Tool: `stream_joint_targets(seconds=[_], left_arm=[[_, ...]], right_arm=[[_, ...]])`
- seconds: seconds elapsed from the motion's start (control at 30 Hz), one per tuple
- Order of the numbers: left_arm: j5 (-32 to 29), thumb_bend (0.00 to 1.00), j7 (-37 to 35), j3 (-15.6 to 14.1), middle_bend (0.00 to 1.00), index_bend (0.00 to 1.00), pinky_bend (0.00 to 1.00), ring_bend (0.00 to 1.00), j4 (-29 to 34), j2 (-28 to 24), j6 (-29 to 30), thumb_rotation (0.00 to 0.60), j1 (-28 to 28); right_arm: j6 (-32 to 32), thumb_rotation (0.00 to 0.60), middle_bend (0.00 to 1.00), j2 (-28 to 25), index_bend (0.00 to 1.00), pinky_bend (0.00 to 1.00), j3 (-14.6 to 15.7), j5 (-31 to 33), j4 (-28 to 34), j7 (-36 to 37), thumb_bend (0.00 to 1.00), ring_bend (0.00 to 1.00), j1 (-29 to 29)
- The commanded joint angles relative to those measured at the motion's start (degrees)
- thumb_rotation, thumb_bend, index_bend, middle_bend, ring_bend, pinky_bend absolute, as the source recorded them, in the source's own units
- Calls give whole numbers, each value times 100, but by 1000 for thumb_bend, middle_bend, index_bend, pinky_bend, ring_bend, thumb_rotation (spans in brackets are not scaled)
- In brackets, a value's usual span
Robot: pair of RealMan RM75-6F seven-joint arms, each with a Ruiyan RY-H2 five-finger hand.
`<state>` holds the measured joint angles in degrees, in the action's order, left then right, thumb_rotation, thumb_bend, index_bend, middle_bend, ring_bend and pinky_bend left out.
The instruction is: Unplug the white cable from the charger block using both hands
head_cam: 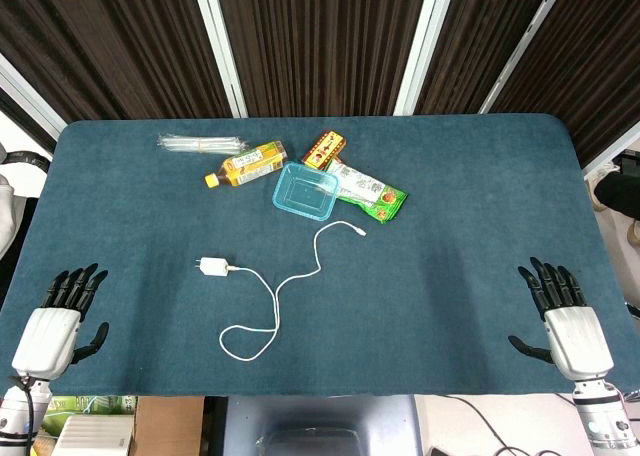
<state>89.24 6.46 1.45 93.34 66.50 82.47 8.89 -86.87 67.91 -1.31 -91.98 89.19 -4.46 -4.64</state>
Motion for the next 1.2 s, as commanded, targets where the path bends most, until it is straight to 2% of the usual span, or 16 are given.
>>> stream_joint_targets(seconds=[0.03, 0.17, 0.2, 0.23, 0.27, 0.3, 0.37, 0.43, 0.5, 0.6, 0.8, 1.0, 1.2], left_arm=[[103, 442, -217, -96, 0, 0, 48, 0, -179, -34, 49, 600, -55], [168, 443, -234, -116, 0, 0, 77, 0, -258, 109, -158, 600, 86], [274, 443, -297, -129, 0, 0, 103, 1, -302, 192, -107, 600, 101], [363, 442, -355, -145, 0, 0, 177, 28, -376, 296, -53, 600, 105], [474, 442, -401, -154, 0, 0, 325, 123, -485, 437, -3, 600, 128], [605, 443, -458, -135, 0, 0, 431, 213, -661, 647, -2, 600, 215], [679, 443, -585, -110, 7, 10, 751, 534, -880, 947, -169, 600, 388], [620, 442, -663, 21, 32, 33, 902, 686, -1068, 1292, -465, 600, 653], [536, 442, -610, 157, 66, 63, 984, 790, -1271, 1627, -732, 600, 900], [320, 447, -440, 388, 98, 109, 1000, 886, -1641, 2133, -1095, 600, 1236], [-145, 448, 51, 785, 164, 167, 1000, 958, -2416, 2999, -1510, 600, 1735], [-359, 444, 325, 915, 184, 207, 1000, 965, -2977, 3400, -1718, 600, 2055], [-549, 443, 566, 890, 188, 215, 1000, 965, -3369, 3530, -1880, 600, 2192]], right_arm=[[-8, 600, 0, -7, 0, 0, 7, -21, 4, 9, 153, 0, 0], [-64, 600, 0, -51, 0, 0, 23, -45, 17, 46, 154, 0, 34], [-103, 600, 0, -63, 0, 0, 19, -54, 24, 84, 154, 0, 49], [-128, 600, 0, -66, 0, 0, 16, -63, 16, 94, 154, 0, 57], [-140, 600, 0, -69, 0, 0, 18, -70, 2, 90, 154, 0, 63], [-134, 600, 0, -75, 0, 0, 28, -70, -10, 90, 153, 0, 69], [-111, 600, 0, -90, 0, 0, 38, -57, -4, 120, 153, 0, 71], [-117, 600, 0, -97, 0, 0, 25, -46, -3, 121, 154, 0, 72], [-131, 600, 0, -93, 0, 0, 22, -53, -2, 104, 154, 0, 77], [-118, 600, 0, -98, 0, 0, 39, -46, 6, 72, 154, 0, 90], [-20, 600, 0, -125, 0, 0, 36, 34, 39, 70, 153, 0, 77], [16, 600, 0, -175, 0, 0, 29, 76, 74, 142, 153, 0, 77], [5, 600, 0, -228, 0, 0, 59, 32, 102, 215, 154, 0, 91]])
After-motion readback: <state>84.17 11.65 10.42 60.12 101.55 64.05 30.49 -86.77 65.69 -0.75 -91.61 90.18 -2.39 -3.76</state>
